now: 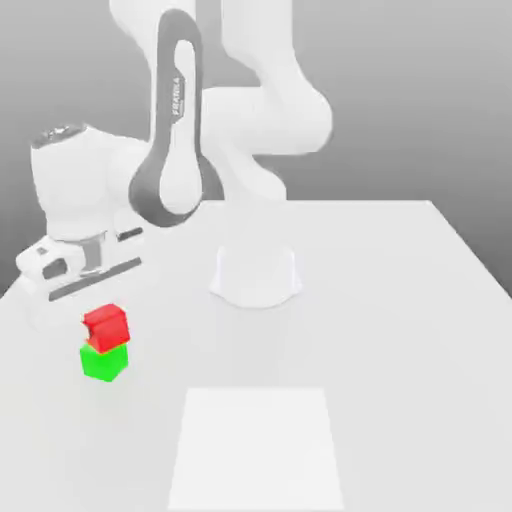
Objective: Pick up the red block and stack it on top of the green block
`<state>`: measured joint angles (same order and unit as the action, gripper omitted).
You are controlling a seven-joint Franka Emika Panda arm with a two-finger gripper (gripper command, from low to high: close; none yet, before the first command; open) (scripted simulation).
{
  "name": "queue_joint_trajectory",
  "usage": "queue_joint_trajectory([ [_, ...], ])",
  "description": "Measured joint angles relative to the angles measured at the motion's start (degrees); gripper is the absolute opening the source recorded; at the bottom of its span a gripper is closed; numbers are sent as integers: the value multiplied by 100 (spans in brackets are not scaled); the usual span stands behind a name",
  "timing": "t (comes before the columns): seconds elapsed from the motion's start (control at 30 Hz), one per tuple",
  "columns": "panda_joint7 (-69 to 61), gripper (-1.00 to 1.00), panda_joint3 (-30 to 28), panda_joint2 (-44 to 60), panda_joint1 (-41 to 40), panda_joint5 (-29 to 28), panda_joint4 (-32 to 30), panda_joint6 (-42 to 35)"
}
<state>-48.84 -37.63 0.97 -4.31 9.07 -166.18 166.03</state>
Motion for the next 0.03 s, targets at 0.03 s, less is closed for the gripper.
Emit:
queue_joint_trajectory([
  [0.03,-28,-100,4,89,-11,42,-13,109],
])
